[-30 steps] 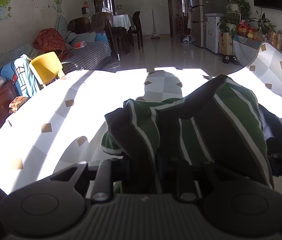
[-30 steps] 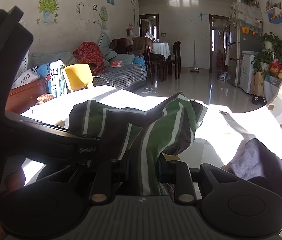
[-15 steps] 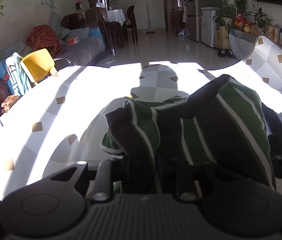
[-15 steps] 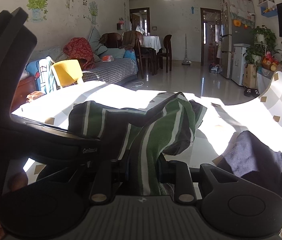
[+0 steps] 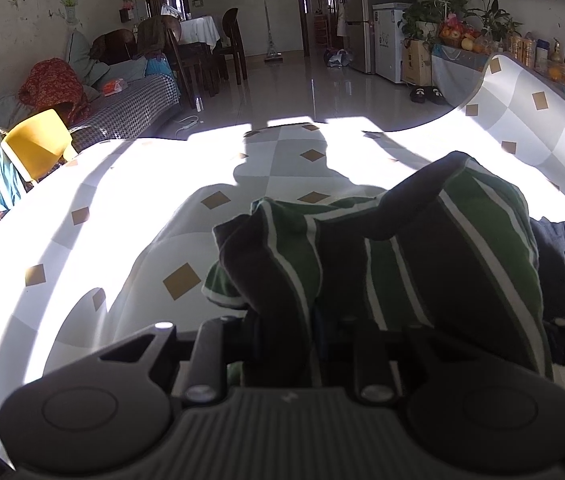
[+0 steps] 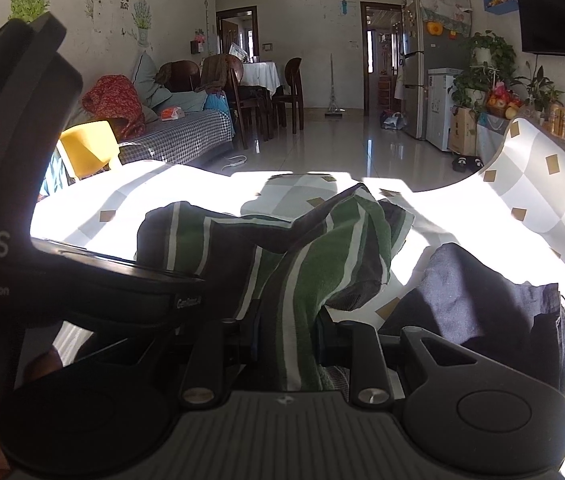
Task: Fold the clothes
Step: 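Carry the lifted striped shirt with both grippers toward the table edge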
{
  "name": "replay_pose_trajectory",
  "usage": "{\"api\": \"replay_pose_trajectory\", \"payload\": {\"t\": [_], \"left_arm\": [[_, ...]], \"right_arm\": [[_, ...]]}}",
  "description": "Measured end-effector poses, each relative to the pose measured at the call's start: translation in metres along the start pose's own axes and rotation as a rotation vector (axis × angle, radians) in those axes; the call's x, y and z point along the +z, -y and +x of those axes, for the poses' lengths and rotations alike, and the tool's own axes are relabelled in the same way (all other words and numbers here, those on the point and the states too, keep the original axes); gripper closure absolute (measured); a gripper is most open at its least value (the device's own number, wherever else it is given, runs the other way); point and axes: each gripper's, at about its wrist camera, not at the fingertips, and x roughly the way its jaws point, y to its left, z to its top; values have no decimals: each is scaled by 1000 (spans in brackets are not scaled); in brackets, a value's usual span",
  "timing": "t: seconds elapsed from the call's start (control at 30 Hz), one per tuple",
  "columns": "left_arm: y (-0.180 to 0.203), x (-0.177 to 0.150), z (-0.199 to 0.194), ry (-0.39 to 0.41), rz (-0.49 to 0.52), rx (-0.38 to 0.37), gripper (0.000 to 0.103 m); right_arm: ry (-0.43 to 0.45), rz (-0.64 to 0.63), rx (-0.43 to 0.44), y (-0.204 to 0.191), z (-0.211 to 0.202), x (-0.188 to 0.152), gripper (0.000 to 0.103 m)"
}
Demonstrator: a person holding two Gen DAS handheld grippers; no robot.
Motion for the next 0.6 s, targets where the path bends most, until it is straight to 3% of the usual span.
{"api": "replay_pose_trajectory", "payload": {"t": [0.6], "left_arm": [[44, 18, 34, -38, 21, -20, 81]], "right_arm": [[-42, 24, -37, 39, 19, 5, 79]]}}
